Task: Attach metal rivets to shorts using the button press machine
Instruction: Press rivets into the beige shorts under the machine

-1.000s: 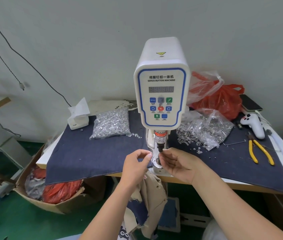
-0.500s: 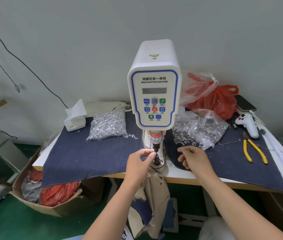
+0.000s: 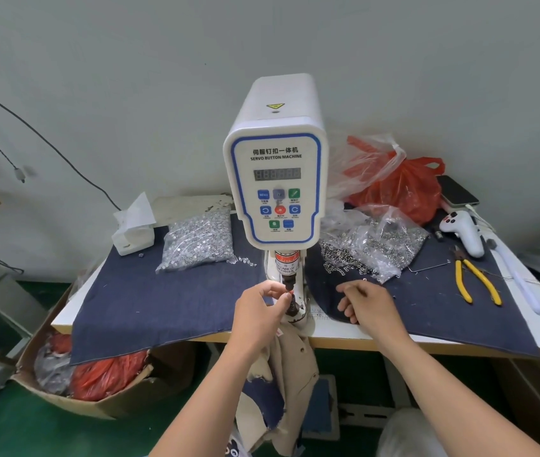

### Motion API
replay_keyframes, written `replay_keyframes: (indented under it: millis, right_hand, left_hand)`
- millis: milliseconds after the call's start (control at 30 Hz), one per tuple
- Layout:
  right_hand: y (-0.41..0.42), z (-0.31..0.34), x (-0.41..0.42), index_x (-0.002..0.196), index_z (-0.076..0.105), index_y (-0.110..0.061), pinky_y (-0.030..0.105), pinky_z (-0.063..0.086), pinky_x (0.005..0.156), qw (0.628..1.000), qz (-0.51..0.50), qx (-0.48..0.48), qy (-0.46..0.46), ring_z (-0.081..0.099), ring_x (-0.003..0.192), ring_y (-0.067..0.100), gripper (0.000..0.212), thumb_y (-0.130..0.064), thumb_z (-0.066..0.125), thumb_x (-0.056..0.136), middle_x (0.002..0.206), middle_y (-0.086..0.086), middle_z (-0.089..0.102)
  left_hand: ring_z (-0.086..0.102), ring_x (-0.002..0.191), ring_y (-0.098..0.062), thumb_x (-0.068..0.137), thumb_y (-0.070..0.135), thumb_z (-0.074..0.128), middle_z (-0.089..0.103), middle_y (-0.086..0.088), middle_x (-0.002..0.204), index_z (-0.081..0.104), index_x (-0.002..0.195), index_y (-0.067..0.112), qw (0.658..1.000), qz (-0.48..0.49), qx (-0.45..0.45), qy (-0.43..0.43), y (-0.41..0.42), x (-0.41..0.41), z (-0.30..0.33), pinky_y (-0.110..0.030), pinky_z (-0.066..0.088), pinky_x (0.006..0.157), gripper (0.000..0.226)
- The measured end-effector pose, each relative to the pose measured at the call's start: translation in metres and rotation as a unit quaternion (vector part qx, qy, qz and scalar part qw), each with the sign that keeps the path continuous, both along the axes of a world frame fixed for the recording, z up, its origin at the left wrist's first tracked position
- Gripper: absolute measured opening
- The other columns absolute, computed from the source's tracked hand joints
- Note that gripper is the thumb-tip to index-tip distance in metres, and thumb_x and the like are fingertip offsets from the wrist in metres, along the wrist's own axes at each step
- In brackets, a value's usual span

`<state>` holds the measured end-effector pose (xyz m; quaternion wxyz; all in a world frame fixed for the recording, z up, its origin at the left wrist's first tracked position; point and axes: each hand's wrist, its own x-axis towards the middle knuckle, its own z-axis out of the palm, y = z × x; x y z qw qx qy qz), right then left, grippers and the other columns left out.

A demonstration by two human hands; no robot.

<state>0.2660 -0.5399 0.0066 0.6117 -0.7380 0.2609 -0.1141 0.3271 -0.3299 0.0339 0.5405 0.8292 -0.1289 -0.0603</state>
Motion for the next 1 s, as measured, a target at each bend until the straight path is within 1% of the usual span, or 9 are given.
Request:
replay_keyframes:
  millis: [100,433,533,600,667,733,833,900,1000]
  right_hand:
    - [-0.001,-0.002,0.0,0.096,0.074,-0.019,0.021,0.046,0.049,1.0,0.001,0.004,-0.002,0.058,0.053,0.006,0.026,-0.015,0.05,0.104,0.068,0.003,0.073]
    - [-0.003,-0.004,0.0,0.098,0.074,-0.019,0.023,0.047,0.05,1.0,0.008,-0.001,-0.002,0.058,0.054,0.006,0.025,-0.015,0.05,0.103,0.069,0.004,0.073]
    - [0.001,0.001,-0.004,0.097,0.074,-0.022,0.026,0.047,0.053,0.999,0.028,-0.029,-0.002,0.058,0.055,0.006,0.024,-0.018,0.05,0.103,0.071,0.001,0.073]
    - [0.007,0.008,-0.01,0.095,0.073,-0.027,0.022,0.046,0.056,0.995,0.053,-0.08,-0.012,0.06,0.057,0.002,0.022,-0.022,0.054,0.103,0.073,-0.005,0.073]
    - [0.017,0.016,-0.019,0.093,0.073,-0.03,0.018,0.047,0.063,0.985,0.107,-0.128,-0.045,0.063,0.067,-0.001,0.016,-0.026,0.06,0.1,0.079,-0.011,0.074]
    - [0.032,0.024,-0.028,0.098,0.075,-0.034,0.018,0.049,0.074,0.962,0.216,-0.156,-0.052,0.066,0.081,-0.001,0.011,-0.029,0.065,0.099,0.091,-0.018,0.074]
    - [0.056,0.034,-0.039,0.107,0.069,-0.045,0.011,0.045,0.08,0.916,0.371,-0.151,-0.018,0.065,0.094,-0.004,0.013,-0.042,0.069,0.094,0.103,-0.028,0.069]
    - [0.066,0.037,-0.043,0.102,0.066,-0.046,0.013,0.044,0.079,0.911,0.384,-0.145,-0.024,0.064,0.089,-0.005,0.015,-0.042,0.074,0.091,0.097,-0.03,0.067]
    - [0.074,0.04,-0.046,0.102,0.062,-0.044,0.019,0.048,0.081,0.934,0.294,-0.186,-0.076,0.063,0.093,0.0,0.026,-0.036,0.08,0.084,0.102,-0.021,0.066]
  left_hand:
    - [0.066,0.059,-0.005,0.097,0.023,0.076,0.073,0.011,0.091,0.074,0.089,0.033,1.0,0.003,-0.01,0.017,0.0,0.001,0.001,-0.031,0.059,0.049,0.012]
    - [0.07,0.069,-0.007,0.094,0.024,0.078,0.075,0.007,0.096,0.077,0.094,0.032,0.997,0.021,-0.049,0.054,0.002,-0.002,0.002,-0.024,0.054,0.049,0.008]
    - [0.063,0.059,-0.003,0.098,0.021,0.068,0.073,0.003,0.098,0.074,0.097,0.028,0.993,0.032,-0.067,0.088,0.003,-0.004,0.007,-0.025,0.052,0.048,0.01]
    - [0.059,0.06,-0.007,0.096,0.018,0.058,0.072,0.002,0.097,0.075,0.096,0.025,0.985,0.055,-0.077,0.142,0.008,-0.004,0.01,-0.028,0.05,0.048,0.018]
    - [0.055,0.063,-0.013,0.086,0.019,0.056,0.071,0.002,0.092,0.075,0.091,0.023,0.964,0.061,-0.15,0.211,0.017,-0.006,0.012,-0.029,0.046,0.049,0.02]
    - [0.046,0.053,-0.015,0.076,0.023,0.057,0.065,-0.002,0.086,0.069,0.091,0.018,0.928,0.013,-0.266,0.26,0.028,-0.009,0.014,-0.026,0.04,0.048,0.02]
    - [0.039,0.049,-0.018,0.076,0.024,0.059,0.058,-0.005,0.087,0.062,0.092,0.018,0.893,-0.082,-0.354,0.265,0.038,-0.015,0.018,-0.03,0.035,0.051,0.018]
    - [0.041,0.051,-0.018,0.076,0.024,0.059,0.057,-0.004,0.089,0.064,0.092,0.019,0.892,-0.119,-0.363,0.24,0.042,-0.017,0.021,-0.034,0.035,0.056,0.017]
    - [0.048,0.053,-0.017,0.083,0.018,0.051,0.058,-0.005,0.092,0.061,0.096,0.016,0.889,-0.146,-0.379,0.212,0.046,-0.021,0.027,-0.028,0.046,0.051,0.017]
